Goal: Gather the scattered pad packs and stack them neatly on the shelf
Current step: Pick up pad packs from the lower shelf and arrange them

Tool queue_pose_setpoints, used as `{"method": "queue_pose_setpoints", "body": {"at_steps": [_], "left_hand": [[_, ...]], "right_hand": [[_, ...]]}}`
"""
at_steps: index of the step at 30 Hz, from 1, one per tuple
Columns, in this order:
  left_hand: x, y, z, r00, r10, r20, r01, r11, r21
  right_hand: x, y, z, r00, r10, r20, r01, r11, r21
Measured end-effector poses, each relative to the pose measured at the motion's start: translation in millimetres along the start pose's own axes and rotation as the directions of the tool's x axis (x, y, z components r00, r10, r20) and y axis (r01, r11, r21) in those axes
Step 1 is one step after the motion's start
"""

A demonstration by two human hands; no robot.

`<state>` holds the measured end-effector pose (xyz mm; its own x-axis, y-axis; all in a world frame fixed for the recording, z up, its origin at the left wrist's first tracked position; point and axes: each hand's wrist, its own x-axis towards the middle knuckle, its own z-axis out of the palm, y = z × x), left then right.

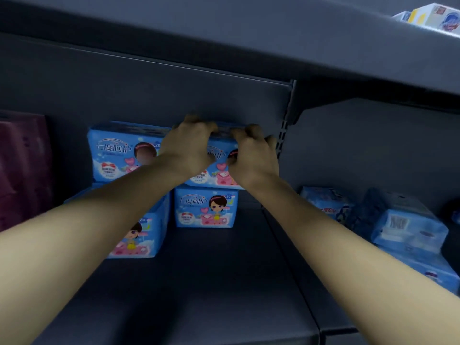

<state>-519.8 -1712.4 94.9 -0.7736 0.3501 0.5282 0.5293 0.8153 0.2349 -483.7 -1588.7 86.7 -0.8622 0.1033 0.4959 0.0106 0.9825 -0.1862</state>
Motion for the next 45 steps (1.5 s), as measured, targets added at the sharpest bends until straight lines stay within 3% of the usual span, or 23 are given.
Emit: {"method": "queue_pose_setpoints", "body": {"at_steps": [15,25,31,39,45], "left_hand": [[24.8,-24.0,23.5,0.993,0.004,0.122,-0.021,0.990,0.143],[15.9,5.9,28.2,0.994,0.052,0.094,-0.094,0.853,0.513],[-8.2,38.5,37.0,0.979,0.171,0.113,-0.204,0.873,0.442],[-41.2,68.4,51.8,0.956,0.162,0.245,-0.242,0.905,0.349],[-34.1,51.1,42.9,0.980,0.119,0.160,-0.168,0.923,0.346]], "right_hand": [[28.8,0.9,35.2,0.999,0.011,0.052,-0.012,1.000,0.016],[25.8,11.3,32.9,0.996,0.019,0.092,-0.023,0.999,0.044],[-8.2,32.8,7.1,0.983,0.111,0.145,-0.105,0.993,-0.049],[-64.1,55.0,-7.2,0.952,0.183,0.247,-0.170,0.983,-0.074],[-59.0,46.7,-3.8,0.961,0.130,0.243,-0.127,0.992,-0.026]]}}
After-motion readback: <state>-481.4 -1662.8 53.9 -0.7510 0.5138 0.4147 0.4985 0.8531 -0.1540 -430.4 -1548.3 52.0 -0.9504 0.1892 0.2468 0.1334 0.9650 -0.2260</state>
